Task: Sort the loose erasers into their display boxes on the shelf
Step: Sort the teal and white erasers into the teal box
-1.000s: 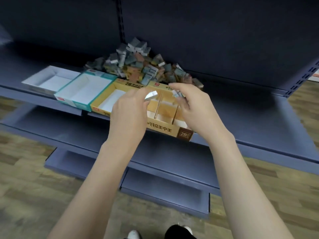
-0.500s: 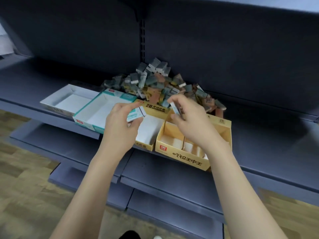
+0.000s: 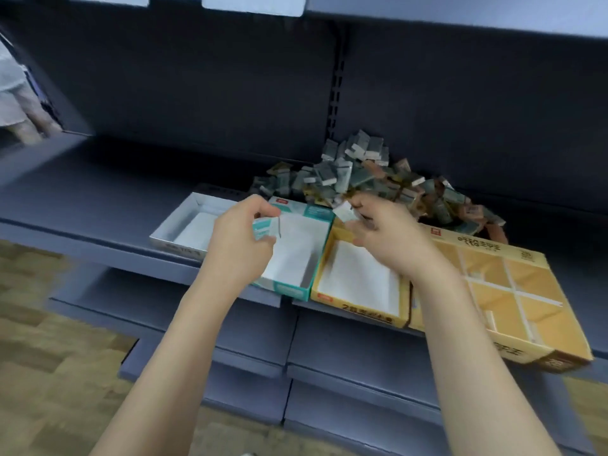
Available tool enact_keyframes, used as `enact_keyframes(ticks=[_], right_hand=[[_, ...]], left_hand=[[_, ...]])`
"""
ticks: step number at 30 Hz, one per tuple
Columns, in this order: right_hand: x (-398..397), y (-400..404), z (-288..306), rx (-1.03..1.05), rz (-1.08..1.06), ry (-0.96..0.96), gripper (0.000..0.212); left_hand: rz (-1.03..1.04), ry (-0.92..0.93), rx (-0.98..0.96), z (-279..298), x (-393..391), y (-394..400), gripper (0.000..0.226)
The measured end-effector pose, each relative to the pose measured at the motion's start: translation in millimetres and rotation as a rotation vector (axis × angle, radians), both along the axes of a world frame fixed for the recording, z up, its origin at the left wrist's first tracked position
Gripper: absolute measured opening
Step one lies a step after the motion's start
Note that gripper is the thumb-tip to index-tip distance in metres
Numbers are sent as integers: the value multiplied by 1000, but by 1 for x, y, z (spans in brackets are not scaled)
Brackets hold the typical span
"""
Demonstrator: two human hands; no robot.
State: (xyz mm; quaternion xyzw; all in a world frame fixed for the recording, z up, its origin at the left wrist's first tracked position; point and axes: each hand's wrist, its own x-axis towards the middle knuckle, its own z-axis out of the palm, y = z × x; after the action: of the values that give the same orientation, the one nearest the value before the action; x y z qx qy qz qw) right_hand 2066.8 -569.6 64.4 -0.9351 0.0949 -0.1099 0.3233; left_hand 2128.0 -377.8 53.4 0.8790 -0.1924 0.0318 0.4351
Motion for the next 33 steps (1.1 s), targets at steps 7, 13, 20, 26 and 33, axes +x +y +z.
enact_keyframes(ticks=[7,13,20,26,33], right_hand=[[25,65,-10,-110,-222,49,35],[31,62,-13,-138,-209,51,37],[37,42,-2,-137,-188,66,25],[49,34,-5,-15,-211,72,29],[53,28,-8,-46,-181,63,21]], left_hand=[[-196,56,64,-15,69,47,42],[-106,136,-154,-6,74,48,12],[-140,301,-327,-9,88,28,9],[-268,289,-200,-18,100,10,20],[-294,165,115,-25,103,-6,21]])
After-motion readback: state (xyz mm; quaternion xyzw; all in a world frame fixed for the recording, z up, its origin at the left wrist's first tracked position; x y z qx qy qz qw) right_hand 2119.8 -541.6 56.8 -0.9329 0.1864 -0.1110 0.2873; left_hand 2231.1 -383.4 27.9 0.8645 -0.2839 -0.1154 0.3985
